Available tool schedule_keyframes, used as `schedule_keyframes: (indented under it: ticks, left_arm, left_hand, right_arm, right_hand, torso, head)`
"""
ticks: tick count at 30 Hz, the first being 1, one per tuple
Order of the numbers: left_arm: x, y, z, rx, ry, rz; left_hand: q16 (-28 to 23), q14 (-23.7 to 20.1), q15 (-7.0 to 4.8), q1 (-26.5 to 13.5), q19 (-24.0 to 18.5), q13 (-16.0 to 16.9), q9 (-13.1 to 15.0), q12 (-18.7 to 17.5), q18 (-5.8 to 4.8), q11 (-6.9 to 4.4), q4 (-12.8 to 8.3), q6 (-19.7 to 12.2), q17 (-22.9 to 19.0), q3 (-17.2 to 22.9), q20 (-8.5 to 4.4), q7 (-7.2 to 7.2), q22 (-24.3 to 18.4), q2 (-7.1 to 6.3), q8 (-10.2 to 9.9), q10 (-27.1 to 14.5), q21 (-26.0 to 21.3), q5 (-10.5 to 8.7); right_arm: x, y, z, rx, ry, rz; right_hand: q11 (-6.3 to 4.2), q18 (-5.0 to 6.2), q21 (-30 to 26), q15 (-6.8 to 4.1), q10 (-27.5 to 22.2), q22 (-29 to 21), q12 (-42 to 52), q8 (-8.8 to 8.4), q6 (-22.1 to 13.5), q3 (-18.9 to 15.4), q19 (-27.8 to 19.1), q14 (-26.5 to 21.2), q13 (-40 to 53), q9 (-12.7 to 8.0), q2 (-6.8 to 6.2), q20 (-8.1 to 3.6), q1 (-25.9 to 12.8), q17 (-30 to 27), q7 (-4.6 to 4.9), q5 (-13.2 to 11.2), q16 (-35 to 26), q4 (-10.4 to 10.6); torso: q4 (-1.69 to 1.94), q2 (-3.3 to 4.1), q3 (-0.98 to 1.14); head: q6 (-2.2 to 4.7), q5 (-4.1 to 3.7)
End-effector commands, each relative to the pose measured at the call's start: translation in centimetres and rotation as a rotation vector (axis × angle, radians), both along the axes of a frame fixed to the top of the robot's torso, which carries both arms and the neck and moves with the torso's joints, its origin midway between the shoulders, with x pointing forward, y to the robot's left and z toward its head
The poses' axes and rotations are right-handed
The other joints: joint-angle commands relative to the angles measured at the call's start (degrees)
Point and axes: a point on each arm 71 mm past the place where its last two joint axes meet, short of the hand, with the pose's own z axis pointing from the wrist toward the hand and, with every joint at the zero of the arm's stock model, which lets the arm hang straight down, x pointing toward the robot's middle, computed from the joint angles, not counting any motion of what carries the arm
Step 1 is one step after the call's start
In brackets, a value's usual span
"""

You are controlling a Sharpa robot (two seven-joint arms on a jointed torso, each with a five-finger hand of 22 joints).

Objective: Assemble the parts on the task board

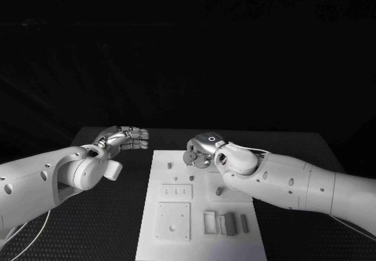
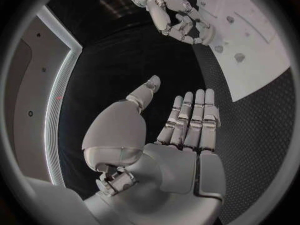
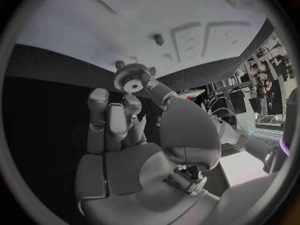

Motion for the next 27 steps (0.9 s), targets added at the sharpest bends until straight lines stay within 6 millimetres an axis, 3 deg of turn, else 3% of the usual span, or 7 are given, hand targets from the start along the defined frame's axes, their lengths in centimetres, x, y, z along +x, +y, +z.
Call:
schedule_keyframes:
  ticks: [1, 8, 27]
  left_arm:
    - [0.0, -0.5, 0.2, -0.006, -0.009, -0.021]
    - [0.1, -0.6, 0.2, -0.006, -0.01, -0.021]
    - [0.1, -1.0, 0.1, -0.007, -0.01, -0.026]
  left_hand:
    - [-0.4, -0.2, 0.25, -0.1, 0.0, -0.1, -0.1, -0.3, 1.09, 0.05, 0.0, 0.0, 0.1, -0.4, 0.39, 1.8, 0.1, 0.48, -0.3, 0.3, -0.4, -0.23]
    - [-0.4, -0.2, 0.25, -0.1, 0.0, -0.1, -0.1, -0.3, 1.09, 0.05, 0.0, 0.0, 0.1, -0.4, 0.39, 1.81, 0.1, 0.49, -0.3, 0.3, -0.4, -0.23]
    - [-0.4, -0.2, 0.26, -0.2, 0.0, -0.1, -0.1, -0.4, 1.09, 0.06, 0.0, -0.1, 0.1, -0.4, 0.39, 1.82, 0.1, 0.47, -0.3, 0.2, -0.4, -0.23]
  right_arm:
    - [0.2, 0.6, -0.1, -0.02, -0.004, -0.009]
    - [0.4, 1.7, -0.7, -0.031, 0.005, 0.004]
    - [0.9, 2.7, -2.8, -0.05, 0.034, -0.009]
  right_hand:
    - [0.01, 3.56, 0.0, 0.0, 0.4, 0.6, 0.2, 0.21, 1.2, 0.4, 0.2, 0.3, -0.1, 0.0, -0.41, -0.04, -0.3, -0.1, 0.94, 0.0, -0.1, 0.0]
    - [0.02, 3.56, 0.0, 0.0, 0.4, 0.6, 0.2, 0.18, 1.1, 0.5, 0.2, 0.3, -0.1, 0.0, -0.49, -0.05, -0.3, -0.1, 0.94, 0.0, -0.2, 0.0]
    - [0.03, 3.56, -0.1, 0.0, 0.4, 0.6, 0.2, 0.1, 1.0, 0.6, 0.2, 0.2, -0.2, 0.0, -0.58, -0.06, -0.4, -0.3, 0.96, 0.0, -0.2, 0.0]
  torso:
    - [-0.02, 0.01, -0.06]
    - [0.2, -0.01, -0.03]
    - [-0.03, 0.02, 0.09]
  head:
    - [0.09, -0.09]
    - [-0.05, -0.25]
    - [-0.2, 0.18]
